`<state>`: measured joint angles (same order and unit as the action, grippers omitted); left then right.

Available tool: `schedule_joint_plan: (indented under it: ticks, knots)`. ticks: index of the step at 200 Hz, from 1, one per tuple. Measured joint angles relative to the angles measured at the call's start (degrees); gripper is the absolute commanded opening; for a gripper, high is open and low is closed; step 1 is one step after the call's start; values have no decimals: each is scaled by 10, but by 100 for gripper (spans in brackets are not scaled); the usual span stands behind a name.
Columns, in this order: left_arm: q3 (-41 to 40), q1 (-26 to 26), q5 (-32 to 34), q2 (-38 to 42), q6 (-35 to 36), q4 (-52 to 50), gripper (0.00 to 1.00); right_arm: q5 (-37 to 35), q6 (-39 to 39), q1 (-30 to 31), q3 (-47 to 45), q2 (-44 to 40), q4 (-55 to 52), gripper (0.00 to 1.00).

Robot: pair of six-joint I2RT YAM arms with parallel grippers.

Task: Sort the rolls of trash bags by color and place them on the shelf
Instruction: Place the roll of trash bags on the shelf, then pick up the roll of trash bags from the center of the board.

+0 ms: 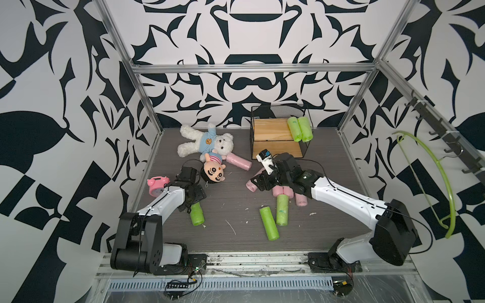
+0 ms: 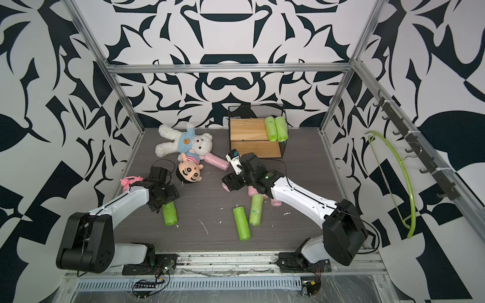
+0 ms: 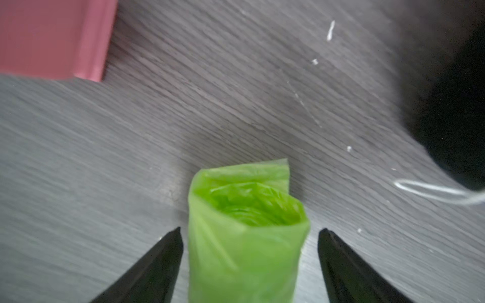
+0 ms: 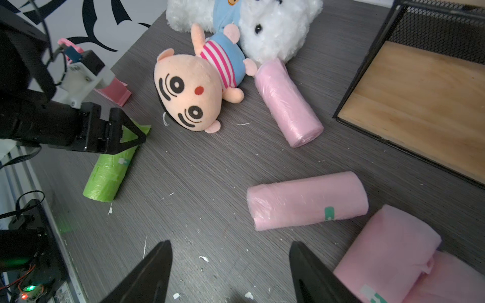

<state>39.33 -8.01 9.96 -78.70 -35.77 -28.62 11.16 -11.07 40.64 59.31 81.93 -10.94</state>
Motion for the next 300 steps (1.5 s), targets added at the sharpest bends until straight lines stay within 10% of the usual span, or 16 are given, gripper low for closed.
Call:
schedule_joint_plan:
  ticks: [104, 209, 300]
  knots:
    - [-7, 12, -35, -3, -1, 46, 39, 10, -28, 0, -40, -16, 9, 76]
    - [-79, -6, -183, 313, -187, 87, 33, 36, -179, 85, -91, -65, 140, 83]
    - [-59, -140, -199, 297, -358, 225, 33, 26, -258, 169, -90, 29, 301, 90]
